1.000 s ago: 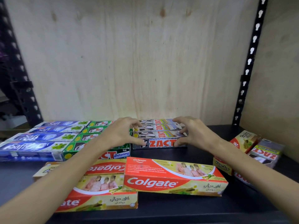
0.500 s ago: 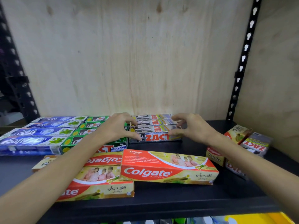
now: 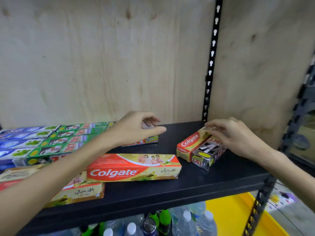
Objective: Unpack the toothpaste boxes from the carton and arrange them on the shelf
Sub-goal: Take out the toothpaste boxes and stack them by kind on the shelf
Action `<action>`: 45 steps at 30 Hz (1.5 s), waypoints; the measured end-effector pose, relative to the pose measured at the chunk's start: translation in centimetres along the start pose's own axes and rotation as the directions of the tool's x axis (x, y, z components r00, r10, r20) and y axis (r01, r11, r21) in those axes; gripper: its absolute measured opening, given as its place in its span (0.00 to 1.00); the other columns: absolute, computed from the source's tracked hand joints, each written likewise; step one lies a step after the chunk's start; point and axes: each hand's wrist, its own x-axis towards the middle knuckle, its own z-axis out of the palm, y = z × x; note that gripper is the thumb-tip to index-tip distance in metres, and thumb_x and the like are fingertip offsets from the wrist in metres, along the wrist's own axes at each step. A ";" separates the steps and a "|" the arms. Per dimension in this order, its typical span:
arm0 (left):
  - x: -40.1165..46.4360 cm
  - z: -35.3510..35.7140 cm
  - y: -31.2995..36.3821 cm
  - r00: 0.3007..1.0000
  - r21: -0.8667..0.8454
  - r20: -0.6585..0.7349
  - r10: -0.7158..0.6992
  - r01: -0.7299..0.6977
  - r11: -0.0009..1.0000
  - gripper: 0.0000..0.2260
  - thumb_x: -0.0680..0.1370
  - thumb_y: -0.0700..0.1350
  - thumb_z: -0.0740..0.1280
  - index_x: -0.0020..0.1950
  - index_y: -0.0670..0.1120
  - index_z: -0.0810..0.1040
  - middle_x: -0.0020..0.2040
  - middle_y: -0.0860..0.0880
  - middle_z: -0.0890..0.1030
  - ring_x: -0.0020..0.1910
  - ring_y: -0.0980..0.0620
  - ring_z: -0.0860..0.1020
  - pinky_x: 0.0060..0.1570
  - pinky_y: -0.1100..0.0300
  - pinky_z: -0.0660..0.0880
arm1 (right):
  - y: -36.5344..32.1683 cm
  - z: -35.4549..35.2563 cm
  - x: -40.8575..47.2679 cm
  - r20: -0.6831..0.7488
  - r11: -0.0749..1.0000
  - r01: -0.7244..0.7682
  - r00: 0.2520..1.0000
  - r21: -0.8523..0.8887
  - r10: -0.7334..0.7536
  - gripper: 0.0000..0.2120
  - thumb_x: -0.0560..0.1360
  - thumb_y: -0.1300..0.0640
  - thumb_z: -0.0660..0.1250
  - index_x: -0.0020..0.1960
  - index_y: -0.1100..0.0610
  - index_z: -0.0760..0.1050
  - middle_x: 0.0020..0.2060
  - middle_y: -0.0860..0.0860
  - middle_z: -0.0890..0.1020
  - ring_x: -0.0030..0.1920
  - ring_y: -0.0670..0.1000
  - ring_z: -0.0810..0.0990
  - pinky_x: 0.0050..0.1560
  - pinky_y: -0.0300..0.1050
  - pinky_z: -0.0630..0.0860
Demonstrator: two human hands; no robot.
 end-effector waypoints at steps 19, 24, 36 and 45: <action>-1.2 10.9 9.9 0.997 0.417 0.081 -0.007 -0.028 0.908 0.32 0.71 0.70 0.69 0.69 0.54 0.77 0.59 0.50 0.73 0.58 0.51 0.69 0.58 0.53 0.70 | 1.1 1.3 -6.8 -0.041 0.947 0.034 0.998 -0.319 -0.050 0.33 0.74 0.52 0.74 0.75 0.58 0.68 0.62 0.56 0.78 0.61 0.59 0.72 0.56 0.55 0.72; -1.0 10.6 9.5 0.987 0.136 0.111 -0.119 0.104 0.985 0.31 0.67 0.64 0.77 0.66 0.55 0.75 0.59 0.51 0.74 0.61 0.51 0.70 0.62 0.49 0.72 | 1.7 0.1 -5.6 0.030 0.976 0.059 0.998 -0.212 -0.054 0.39 0.76 0.46 0.71 0.80 0.52 0.58 0.71 0.51 0.70 0.65 0.55 0.64 0.62 0.54 0.66; -0.8 4.6 6.5 0.985 -0.073 0.145 -0.094 0.105 0.992 0.23 0.72 0.59 0.76 0.66 0.60 0.77 0.57 0.58 0.82 0.42 0.59 0.81 0.42 0.60 0.80 | 0.9 0.4 -2.9 -0.010 0.997 0.040 0.999 0.071 -0.040 0.45 0.62 0.25 0.63 0.76 0.42 0.64 0.62 0.39 0.76 0.60 0.46 0.63 0.53 0.45 0.57; -1.3 -4.1 -1.8 0.965 -0.049 0.180 -0.190 0.202 0.978 0.19 0.75 0.51 0.75 0.66 0.55 0.80 0.60 0.64 0.80 0.58 0.68 0.77 0.54 0.76 0.71 | -8.4 3.2 3.5 -0.023 0.978 0.124 0.992 0.169 -0.122 0.40 0.66 0.29 0.69 0.73 0.43 0.66 0.55 0.36 0.77 0.58 0.47 0.62 0.56 0.48 0.60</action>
